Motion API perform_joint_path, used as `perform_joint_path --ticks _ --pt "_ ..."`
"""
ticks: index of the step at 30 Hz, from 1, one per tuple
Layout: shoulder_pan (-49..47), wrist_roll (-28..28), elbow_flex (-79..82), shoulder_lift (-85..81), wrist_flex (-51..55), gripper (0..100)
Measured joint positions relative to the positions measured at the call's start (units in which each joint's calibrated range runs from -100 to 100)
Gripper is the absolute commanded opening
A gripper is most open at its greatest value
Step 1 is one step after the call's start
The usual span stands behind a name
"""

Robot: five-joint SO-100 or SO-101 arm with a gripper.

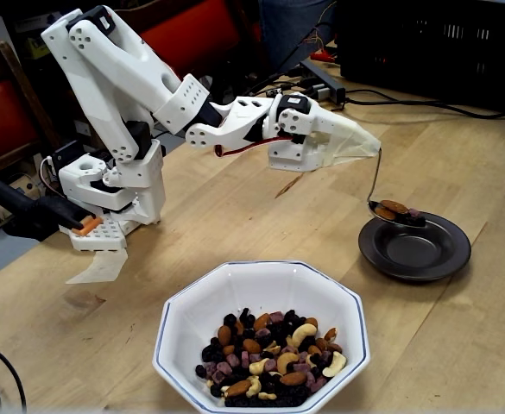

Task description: Use spoon to transfer food from the white bowl to brown plate

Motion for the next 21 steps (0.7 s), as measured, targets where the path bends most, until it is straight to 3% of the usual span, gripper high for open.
perform_joint_path --ticks 9,21 --pt "0.0 0.8 0.0 0.0 0.0 3" --pt "0.0 7.1 0.0 0.0 0.0 2"
